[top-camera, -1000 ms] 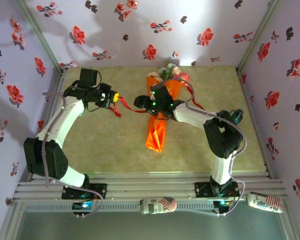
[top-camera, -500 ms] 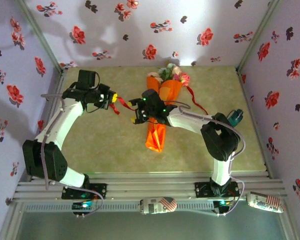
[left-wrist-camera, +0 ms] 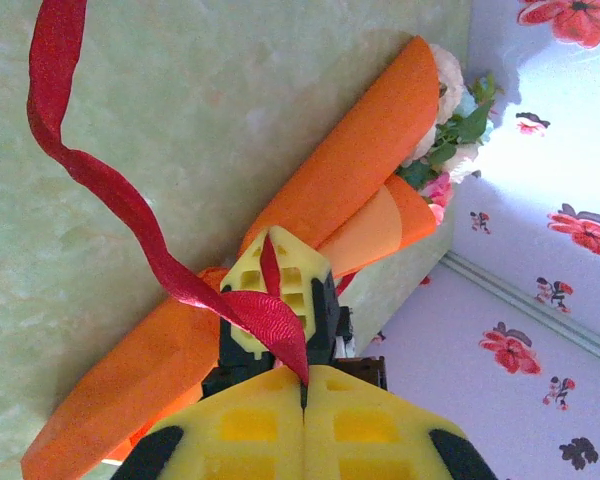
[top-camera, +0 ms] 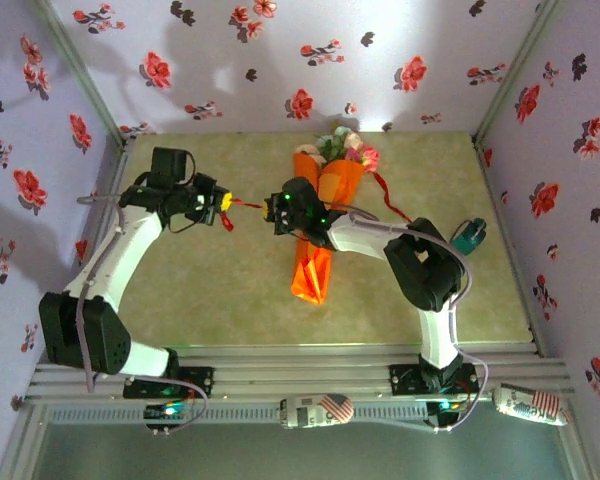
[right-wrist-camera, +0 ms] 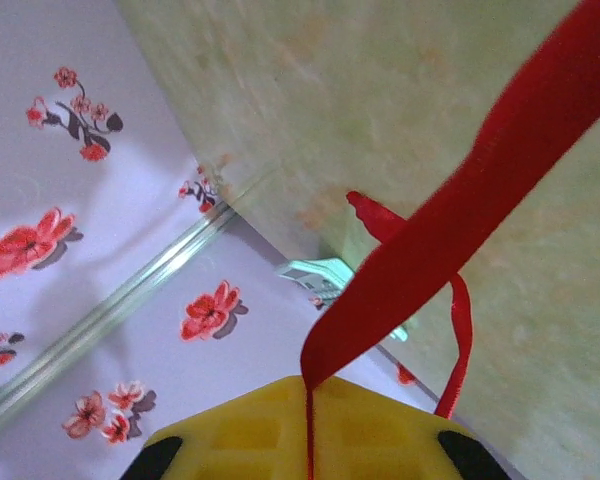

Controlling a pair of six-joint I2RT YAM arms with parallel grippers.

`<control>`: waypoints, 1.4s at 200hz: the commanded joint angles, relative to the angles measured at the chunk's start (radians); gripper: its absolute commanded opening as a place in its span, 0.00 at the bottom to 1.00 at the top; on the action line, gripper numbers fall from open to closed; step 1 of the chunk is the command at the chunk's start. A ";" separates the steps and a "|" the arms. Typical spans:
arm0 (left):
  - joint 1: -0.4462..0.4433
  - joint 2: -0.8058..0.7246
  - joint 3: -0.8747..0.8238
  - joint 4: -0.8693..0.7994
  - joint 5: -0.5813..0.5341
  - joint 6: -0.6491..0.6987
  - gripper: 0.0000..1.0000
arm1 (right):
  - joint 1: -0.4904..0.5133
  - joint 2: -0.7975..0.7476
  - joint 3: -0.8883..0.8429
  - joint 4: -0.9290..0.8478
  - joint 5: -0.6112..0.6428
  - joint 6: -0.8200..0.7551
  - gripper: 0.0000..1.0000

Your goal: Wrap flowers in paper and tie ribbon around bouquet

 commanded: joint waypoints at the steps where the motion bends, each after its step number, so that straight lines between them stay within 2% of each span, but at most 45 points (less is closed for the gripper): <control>1: 0.015 -0.026 -0.017 -0.001 0.010 0.004 0.00 | -0.005 -0.024 -0.007 0.009 0.055 0.119 0.00; 22: 0.018 -0.022 -0.030 -0.050 -0.002 0.013 0.01 | -0.008 -0.044 -0.007 -0.012 0.058 0.092 0.00; 45: 0.018 -0.010 -0.065 -0.116 -0.006 -0.008 0.44 | -0.009 -0.060 -0.015 -0.032 0.055 0.085 0.00; 57: 0.017 -0.015 -0.076 -0.144 -0.017 -0.026 0.58 | -0.009 -0.064 -0.012 -0.049 0.047 0.080 0.00; 70: 0.010 -0.025 -0.089 -0.134 -0.017 -0.065 0.65 | -0.011 -0.066 -0.012 -0.054 0.041 0.073 0.00; 93: -0.043 -0.027 -0.117 -0.051 0.003 -0.192 0.67 | -0.017 -0.066 -0.006 -0.064 0.025 0.067 0.00; 120: -0.139 -0.020 -0.207 0.148 -0.015 -0.453 0.69 | -0.019 -0.064 -0.003 -0.075 0.005 0.062 0.00; 128: -0.164 -0.015 -0.230 0.187 -0.040 -0.527 0.70 | -0.019 -0.068 -0.006 -0.076 0.005 0.061 0.00; 138: -0.194 -0.010 -0.254 0.228 -0.083 -0.617 0.76 | -0.019 -0.070 -0.008 -0.079 0.005 0.061 0.00; 161: -0.233 0.001 -0.342 0.384 -0.209 -0.826 0.78 | -0.022 -0.074 -0.013 -0.070 0.002 0.064 0.00; 176: -0.233 0.027 -0.336 0.406 -0.250 -0.869 0.79 | -0.025 -0.081 -0.019 -0.065 -0.003 0.065 0.00; 219: -0.257 0.123 -0.343 0.602 -0.298 -1.003 0.79 | -0.039 -0.117 -0.080 -0.017 -0.004 0.084 0.00; 254: -0.314 0.222 -0.295 0.704 -0.285 -1.056 0.79 | -0.068 -0.181 -0.172 0.028 0.012 0.063 0.00; 280: -0.350 0.268 -0.266 0.720 -0.279 -1.067 0.79 | -0.104 -0.234 -0.246 0.026 0.012 0.031 0.00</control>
